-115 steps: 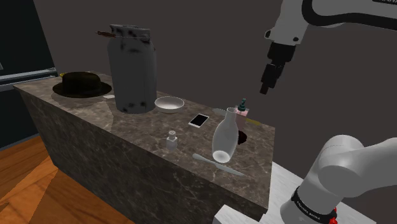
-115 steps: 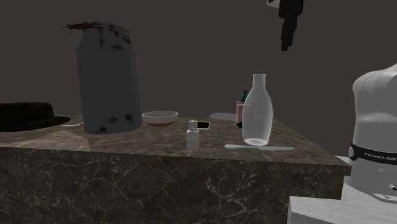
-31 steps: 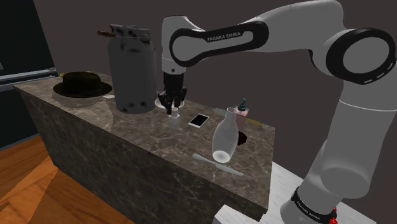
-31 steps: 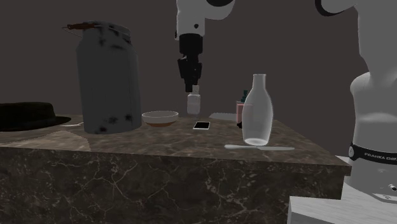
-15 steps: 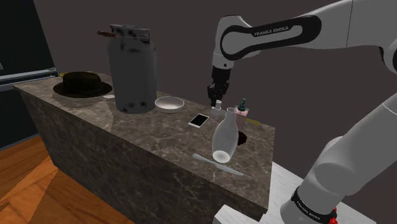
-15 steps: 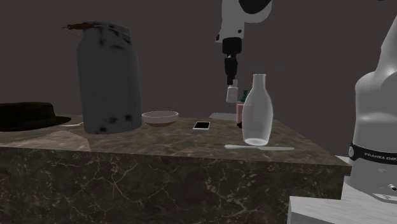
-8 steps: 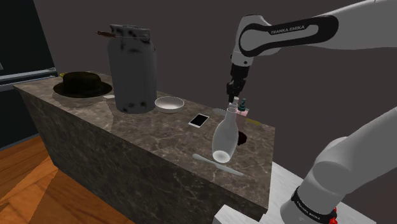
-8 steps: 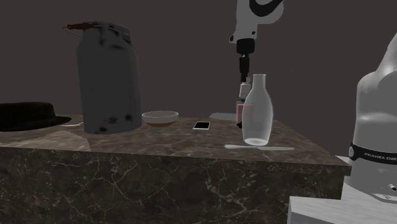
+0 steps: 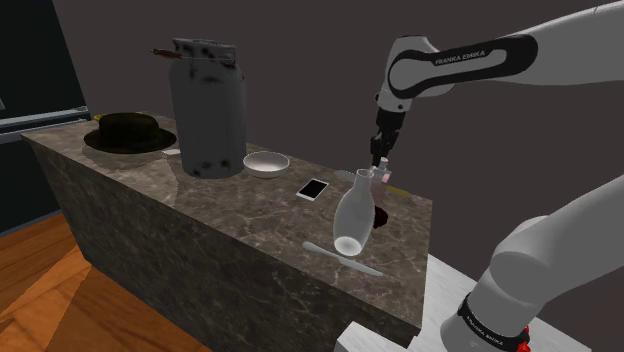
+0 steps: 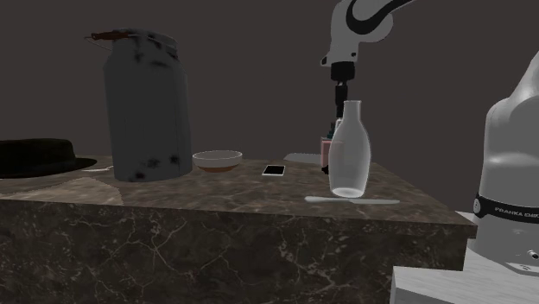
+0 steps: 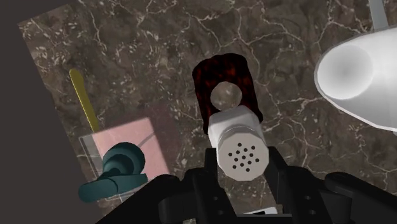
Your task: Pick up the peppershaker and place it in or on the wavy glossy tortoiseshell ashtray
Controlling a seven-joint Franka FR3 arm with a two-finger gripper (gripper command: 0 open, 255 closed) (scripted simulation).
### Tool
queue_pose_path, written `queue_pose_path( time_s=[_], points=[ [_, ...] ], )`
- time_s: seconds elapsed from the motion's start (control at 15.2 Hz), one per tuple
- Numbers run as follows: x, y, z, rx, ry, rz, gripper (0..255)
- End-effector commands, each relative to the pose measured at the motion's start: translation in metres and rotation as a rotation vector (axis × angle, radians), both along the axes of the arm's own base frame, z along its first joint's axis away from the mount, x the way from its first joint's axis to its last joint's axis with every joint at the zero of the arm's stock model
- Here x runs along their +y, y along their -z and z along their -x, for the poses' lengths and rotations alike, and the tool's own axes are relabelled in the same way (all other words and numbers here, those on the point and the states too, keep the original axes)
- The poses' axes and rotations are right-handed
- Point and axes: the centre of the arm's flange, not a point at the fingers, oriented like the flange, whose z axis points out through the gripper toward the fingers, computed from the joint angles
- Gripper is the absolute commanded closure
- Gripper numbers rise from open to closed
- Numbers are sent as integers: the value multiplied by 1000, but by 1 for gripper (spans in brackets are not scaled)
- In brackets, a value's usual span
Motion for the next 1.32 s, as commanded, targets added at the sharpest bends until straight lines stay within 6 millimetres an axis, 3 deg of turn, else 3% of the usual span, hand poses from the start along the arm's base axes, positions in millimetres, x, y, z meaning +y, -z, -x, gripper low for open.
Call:
queue_pose_path(
  time_s=[0.0,0.92,1.25],
  points=[
    [0,11,1,0,0,0,255],
    [0,85,1,0,0,0,255],
    [0,86,1,0,0,0,255]
  ],
)
